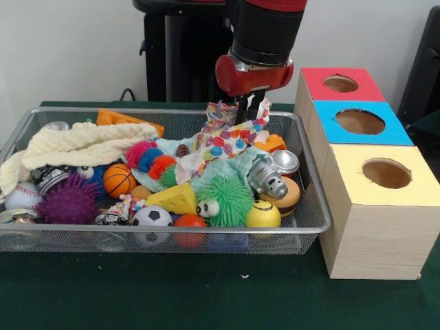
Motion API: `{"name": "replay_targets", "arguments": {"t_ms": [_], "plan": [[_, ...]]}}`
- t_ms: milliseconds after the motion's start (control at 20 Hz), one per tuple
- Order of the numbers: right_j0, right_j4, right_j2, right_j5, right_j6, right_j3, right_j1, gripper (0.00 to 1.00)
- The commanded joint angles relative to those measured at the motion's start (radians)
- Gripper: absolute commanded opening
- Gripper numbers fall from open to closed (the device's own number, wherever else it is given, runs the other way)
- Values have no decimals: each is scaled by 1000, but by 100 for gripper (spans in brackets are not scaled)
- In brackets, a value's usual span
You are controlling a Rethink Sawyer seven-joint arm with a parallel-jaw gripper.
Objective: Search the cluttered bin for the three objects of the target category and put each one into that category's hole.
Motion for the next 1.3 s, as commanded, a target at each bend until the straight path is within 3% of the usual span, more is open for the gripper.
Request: {"name": "replay_targets", "arguments": {"t_ms": [50, 500, 1300], "plan": [[-48, -104, 6, 103, -183, -32, -21, 0], [-96, -148, 47, 101, -240, -61, -16, 0], [-113, -248, 58, 38, -204, -66, -5, 0]]}}
